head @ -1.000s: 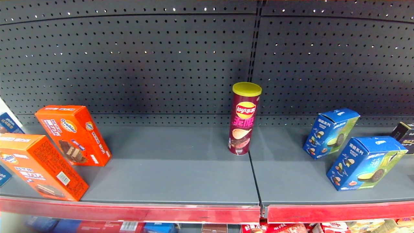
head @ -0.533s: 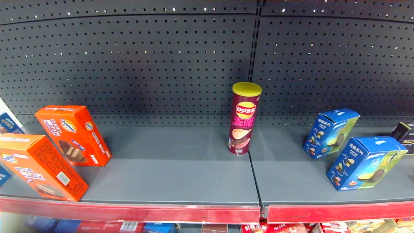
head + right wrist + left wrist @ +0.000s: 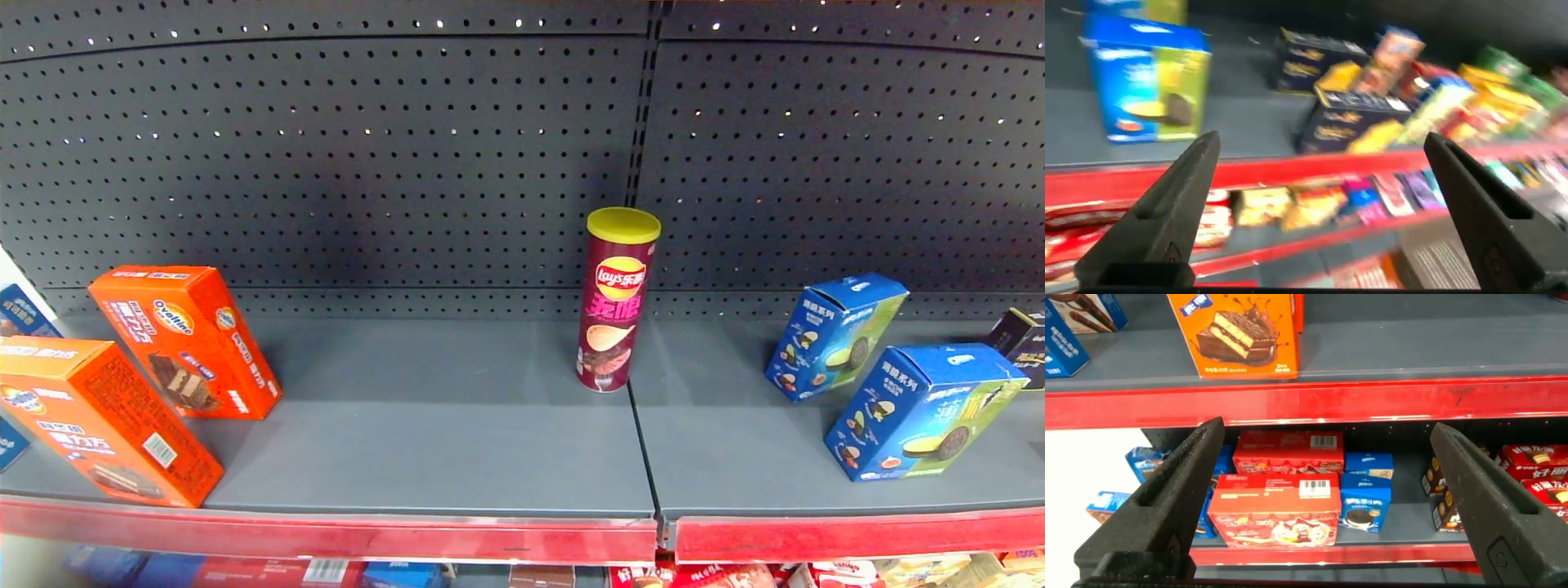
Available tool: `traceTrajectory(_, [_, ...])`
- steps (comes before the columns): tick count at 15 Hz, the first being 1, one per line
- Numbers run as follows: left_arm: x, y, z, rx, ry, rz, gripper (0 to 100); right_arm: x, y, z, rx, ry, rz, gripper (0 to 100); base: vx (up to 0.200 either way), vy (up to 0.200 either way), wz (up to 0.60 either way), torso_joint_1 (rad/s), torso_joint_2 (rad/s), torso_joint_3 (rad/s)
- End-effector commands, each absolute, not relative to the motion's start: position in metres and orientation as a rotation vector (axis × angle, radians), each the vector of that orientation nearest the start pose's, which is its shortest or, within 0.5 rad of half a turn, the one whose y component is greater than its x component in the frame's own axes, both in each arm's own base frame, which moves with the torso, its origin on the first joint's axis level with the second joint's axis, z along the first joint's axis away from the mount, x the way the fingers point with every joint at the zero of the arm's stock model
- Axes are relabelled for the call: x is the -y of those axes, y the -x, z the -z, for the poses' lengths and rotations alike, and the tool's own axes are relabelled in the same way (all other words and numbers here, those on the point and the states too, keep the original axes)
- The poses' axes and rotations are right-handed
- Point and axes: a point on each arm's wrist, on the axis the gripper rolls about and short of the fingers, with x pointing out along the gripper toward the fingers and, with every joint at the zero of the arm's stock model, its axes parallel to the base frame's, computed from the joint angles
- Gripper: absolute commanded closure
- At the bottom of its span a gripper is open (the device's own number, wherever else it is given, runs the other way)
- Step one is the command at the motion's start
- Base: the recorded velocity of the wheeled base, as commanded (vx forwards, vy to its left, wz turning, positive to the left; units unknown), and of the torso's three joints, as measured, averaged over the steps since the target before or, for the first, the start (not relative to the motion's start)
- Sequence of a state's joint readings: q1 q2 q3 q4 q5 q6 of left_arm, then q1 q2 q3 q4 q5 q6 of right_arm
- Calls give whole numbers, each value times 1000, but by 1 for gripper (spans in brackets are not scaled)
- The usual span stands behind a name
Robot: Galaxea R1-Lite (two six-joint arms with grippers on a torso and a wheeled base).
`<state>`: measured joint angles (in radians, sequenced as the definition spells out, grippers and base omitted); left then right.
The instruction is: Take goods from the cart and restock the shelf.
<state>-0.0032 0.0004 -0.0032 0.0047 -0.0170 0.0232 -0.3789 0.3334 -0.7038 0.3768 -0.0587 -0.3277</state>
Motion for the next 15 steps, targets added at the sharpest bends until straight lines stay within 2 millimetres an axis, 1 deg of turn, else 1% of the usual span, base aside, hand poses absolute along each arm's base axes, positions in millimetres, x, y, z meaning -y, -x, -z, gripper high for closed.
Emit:
traceTrajectory(1, [0, 23, -76, -1, -23, 20, 0, -21, 44, -229, -107, 315, 527, 0, 0, 0, 0, 0, 0, 0])
traceTrajectory(2, [0, 23, -76, -1, -23, 20, 0, -25, 47, -227, -125, 306, 571, 0, 0, 0, 0, 0, 0, 0])
traceTrajectory(3, [0, 23, -76, -1, -23, 20, 0, -35, 55, -217, -179, 239, 636, 0, 0, 0, 0, 0, 0, 0])
traceTrajectory(5, [0, 23, -76, -1, -23, 20, 0, -32, 55, -213, -184, 122, 605, 0, 0, 0, 0, 0, 0, 0])
traceTrajectory(7, [0, 23, -76, -1, -23, 20, 0, -31, 53, -214, -168, 68, 599, 0, 0, 0, 0, 0, 0, 0])
traceTrajectory(10, [0, 23, -76, -1, -23, 20, 0, -30, 53, -205, -187, 61, 571, 0, 0, 0, 0, 0, 0, 0])
traceTrajectory(11, [0, 23, -76, -1, -23, 20, 0, -29, 57, -199, -167, 70, 507, 0, 0, 0, 0, 0, 0, 0])
traceTrajectory(12, [0, 23, -76, -1, -23, 20, 0, -29, 61, -195, -155, 78, 483, 0, 0, 0, 0, 0, 0, 0])
traceTrajectory(15, [0, 23, -76, -1, -23, 20, 0, -29, 64, -196, -135, 85, 470, 0, 0, 0, 0, 0, 0, 0])
